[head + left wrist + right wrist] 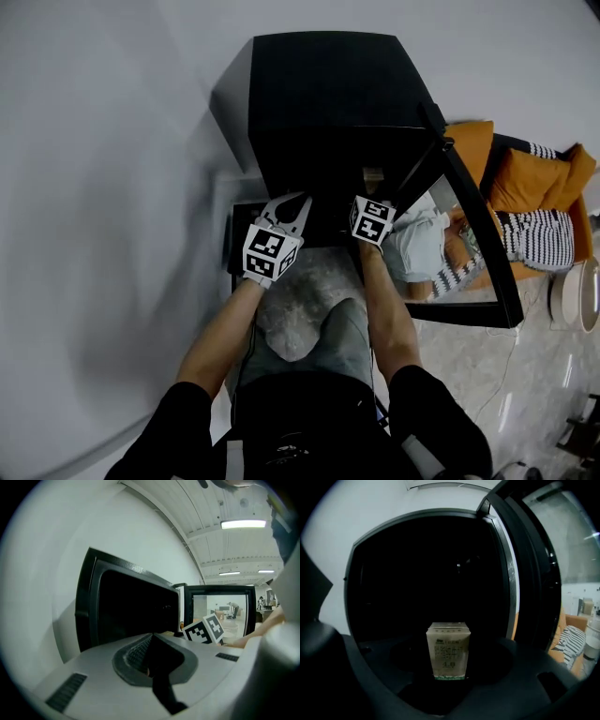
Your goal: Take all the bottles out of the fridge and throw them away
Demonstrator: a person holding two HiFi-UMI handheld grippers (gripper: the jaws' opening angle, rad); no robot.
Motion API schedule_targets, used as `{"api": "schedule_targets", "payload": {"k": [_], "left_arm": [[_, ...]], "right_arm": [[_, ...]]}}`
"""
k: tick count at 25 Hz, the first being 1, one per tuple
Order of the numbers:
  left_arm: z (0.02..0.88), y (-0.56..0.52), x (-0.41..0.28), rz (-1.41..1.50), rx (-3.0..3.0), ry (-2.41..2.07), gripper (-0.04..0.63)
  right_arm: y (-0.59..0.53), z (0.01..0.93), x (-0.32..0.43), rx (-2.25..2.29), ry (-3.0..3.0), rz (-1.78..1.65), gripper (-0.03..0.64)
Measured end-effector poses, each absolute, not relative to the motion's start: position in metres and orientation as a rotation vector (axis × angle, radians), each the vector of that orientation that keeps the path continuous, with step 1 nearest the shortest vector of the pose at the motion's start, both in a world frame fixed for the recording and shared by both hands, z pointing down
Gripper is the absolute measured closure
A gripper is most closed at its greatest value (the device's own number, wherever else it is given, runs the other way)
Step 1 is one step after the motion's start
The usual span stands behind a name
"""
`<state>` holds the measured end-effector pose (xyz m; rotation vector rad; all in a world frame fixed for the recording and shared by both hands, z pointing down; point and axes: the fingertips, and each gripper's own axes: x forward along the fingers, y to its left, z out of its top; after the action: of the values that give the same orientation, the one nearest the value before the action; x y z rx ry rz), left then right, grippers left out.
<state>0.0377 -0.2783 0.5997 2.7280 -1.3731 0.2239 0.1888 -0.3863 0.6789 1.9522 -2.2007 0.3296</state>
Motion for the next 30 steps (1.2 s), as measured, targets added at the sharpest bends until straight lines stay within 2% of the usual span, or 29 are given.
{"api": "schedule_targets", "payload": {"k": [10, 18, 23, 30], "left_arm": [[0.456, -0.258, 0.048, 0.23, 2.714, -1.315, 0.595], [0.409, -0.233, 0.046, 0.209, 2.698, -1.342, 0.595], [0.397, -0.221, 0.016, 0.194, 2.657, -1.443, 0.595], [0.391, -0.19, -0.057, 0.178, 2.539, -1.658, 0.595]], "right_arm": [[-0.312, 0.528, 0.19, 1.909, -2.207, 0.391, 0.339], [-0.288, 0.463, 0.182, 1.864, -2.265, 0.345, 0.339], [-0.281, 0.445, 0.143, 1.764, -2.354, 0.312, 0.339], [-0.266, 0.434, 0.051, 1.528, -2.52, 0.255, 0.339]]}}
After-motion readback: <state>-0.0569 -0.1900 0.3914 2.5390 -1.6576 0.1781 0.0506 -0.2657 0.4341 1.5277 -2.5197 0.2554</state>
